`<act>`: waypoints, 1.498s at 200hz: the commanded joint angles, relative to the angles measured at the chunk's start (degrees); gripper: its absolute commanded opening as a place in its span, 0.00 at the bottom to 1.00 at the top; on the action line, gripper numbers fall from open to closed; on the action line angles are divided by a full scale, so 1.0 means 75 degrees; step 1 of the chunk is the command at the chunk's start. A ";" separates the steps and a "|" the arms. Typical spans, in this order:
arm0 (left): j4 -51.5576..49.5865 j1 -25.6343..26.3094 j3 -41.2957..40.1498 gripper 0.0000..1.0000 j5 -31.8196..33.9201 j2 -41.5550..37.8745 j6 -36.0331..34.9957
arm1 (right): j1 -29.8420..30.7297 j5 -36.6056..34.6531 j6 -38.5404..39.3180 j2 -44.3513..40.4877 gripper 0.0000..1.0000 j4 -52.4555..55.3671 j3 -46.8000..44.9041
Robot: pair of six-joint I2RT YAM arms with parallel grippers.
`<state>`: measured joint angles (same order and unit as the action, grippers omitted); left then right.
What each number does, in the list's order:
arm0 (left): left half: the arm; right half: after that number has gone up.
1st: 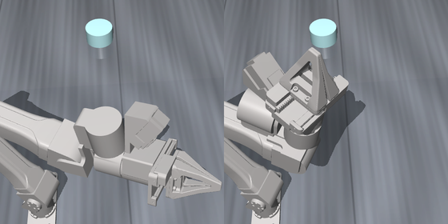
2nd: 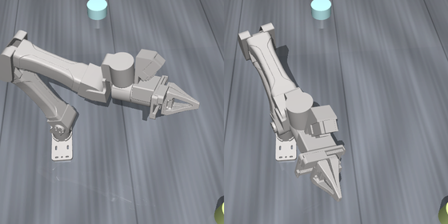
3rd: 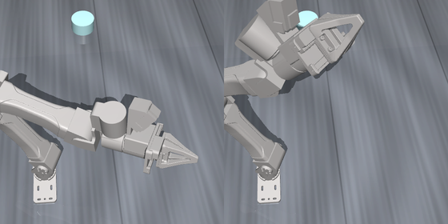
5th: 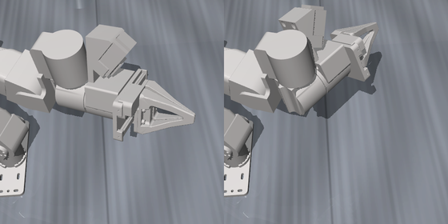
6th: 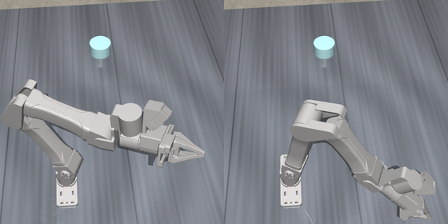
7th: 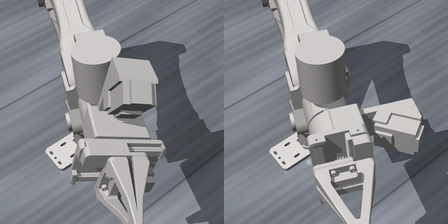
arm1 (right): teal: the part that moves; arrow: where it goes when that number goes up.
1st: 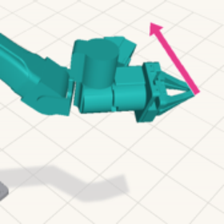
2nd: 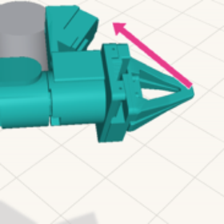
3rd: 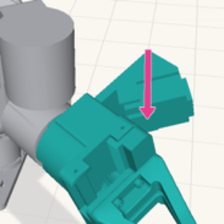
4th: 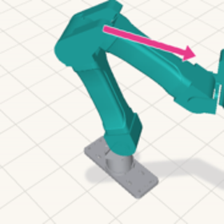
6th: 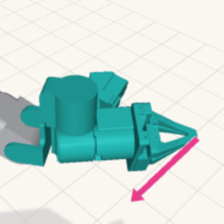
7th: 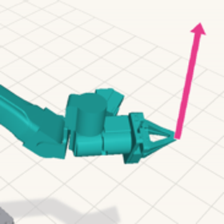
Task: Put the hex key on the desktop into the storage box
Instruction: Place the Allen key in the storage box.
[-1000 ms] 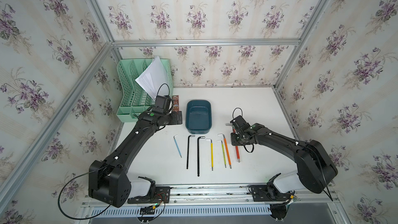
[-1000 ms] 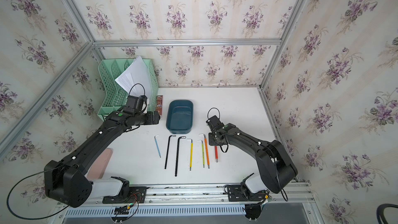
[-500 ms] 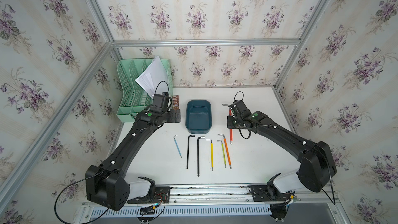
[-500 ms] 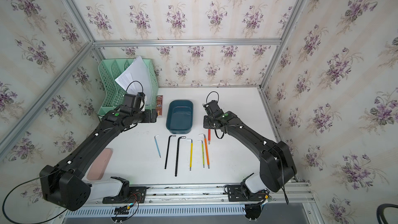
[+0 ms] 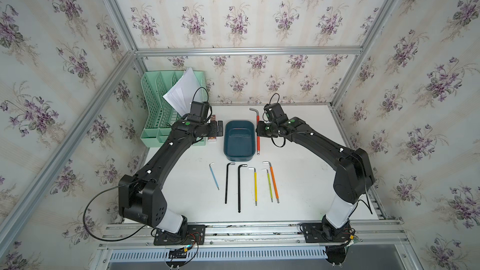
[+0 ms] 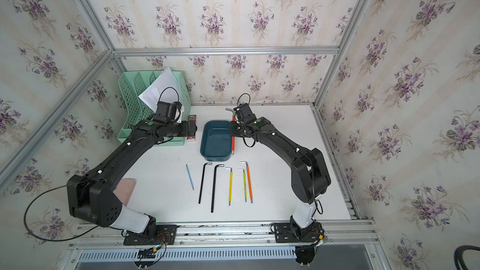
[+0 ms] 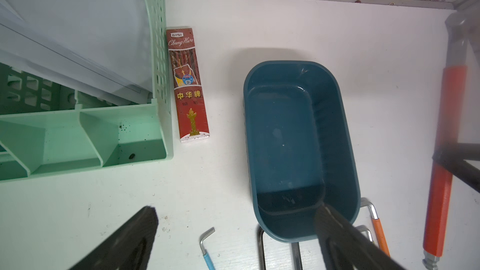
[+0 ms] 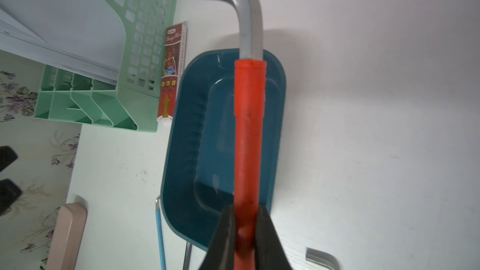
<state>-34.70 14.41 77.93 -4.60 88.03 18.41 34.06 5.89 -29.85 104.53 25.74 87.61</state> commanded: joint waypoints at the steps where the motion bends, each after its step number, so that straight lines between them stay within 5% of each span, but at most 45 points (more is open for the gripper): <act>1: 0.0287 -0.0133 0.0038 0.99 0.0080 0.0242 0.0116 | 0.0009 0.0554 -0.0043 0.0473 0.00 -0.0435 0.0408; 85: 0.0902 -0.0329 -0.0642 0.99 0.0611 0.0335 0.0150 | 0.0119 0.0711 -0.0007 0.2267 0.00 -0.0149 0.1931; 182: 0.0778 -0.0334 -0.0690 0.99 0.0613 0.0235 0.0476 | 0.0503 -0.0065 0.0231 0.2796 0.00 0.0391 0.2160; 300: 0.1092 -0.0316 -0.0655 0.99 -0.1449 0.0323 0.1318 | 0.0627 -0.0088 0.0546 0.3005 0.01 0.0625 0.2193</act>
<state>-27.18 12.03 73.06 -11.27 90.37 26.13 38.85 5.63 -26.55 126.91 30.39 103.59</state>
